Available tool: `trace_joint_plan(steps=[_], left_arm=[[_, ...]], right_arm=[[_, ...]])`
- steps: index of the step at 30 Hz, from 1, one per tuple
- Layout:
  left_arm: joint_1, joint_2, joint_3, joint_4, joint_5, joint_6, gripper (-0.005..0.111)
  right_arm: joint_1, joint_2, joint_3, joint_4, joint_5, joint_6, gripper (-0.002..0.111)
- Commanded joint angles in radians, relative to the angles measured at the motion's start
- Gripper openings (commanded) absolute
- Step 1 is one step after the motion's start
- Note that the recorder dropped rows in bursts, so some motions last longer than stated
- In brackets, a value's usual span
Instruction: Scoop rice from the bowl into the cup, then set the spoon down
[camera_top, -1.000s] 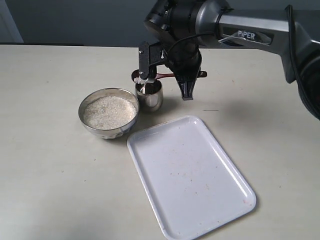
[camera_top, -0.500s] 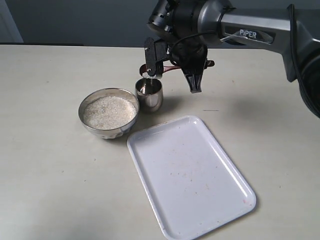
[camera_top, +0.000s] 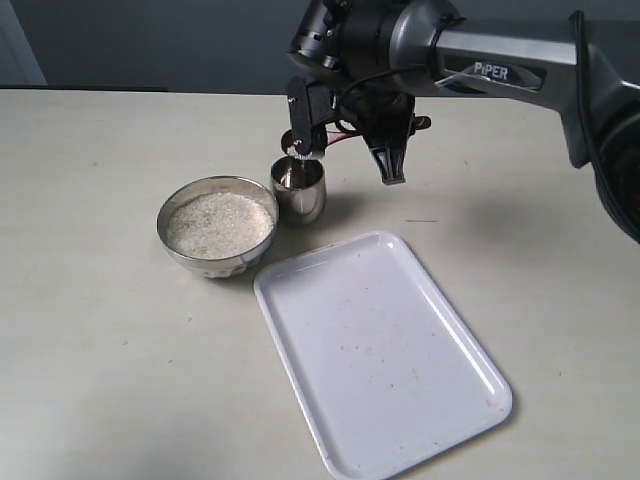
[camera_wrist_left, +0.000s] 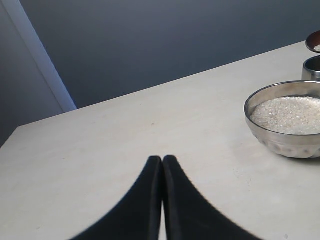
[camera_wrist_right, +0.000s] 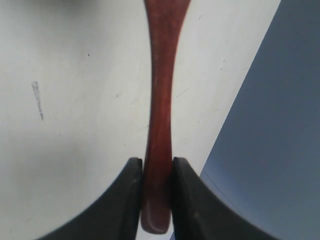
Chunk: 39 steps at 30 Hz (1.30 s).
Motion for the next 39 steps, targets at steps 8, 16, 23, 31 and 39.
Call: trace_joint_plan(steps=[8, 16, 23, 31, 39], left_arm=[[-0.01, -0.005, -0.002, -0.002, -0.003, -0.005, 0.001], [-0.01, -0.005, -0.002, -0.002, -0.003, -0.005, 0.001], [-0.01, -0.005, -0.002, -0.002, -0.003, -0.005, 0.001], [-0.01, -0.005, -0.002, -0.002, -0.003, -0.005, 0.001], [-0.01, -0.005, -0.002, -0.002, -0.003, -0.005, 0.001]], right_arm=[[0.016, -0.01, -0.007, -0.068, 0.033, 0.05, -0.001], [0.023, -0.01, -0.007, -0.104, 0.044, 0.075, -0.001], [0.047, -0.01, -0.007, -0.143, 0.048, 0.097, -0.001], [0.049, -0.01, -0.007, -0.158, 0.056, 0.11, -0.001], [0.049, -0.01, -0.007, -0.194, 0.061, 0.181, -0.001]])
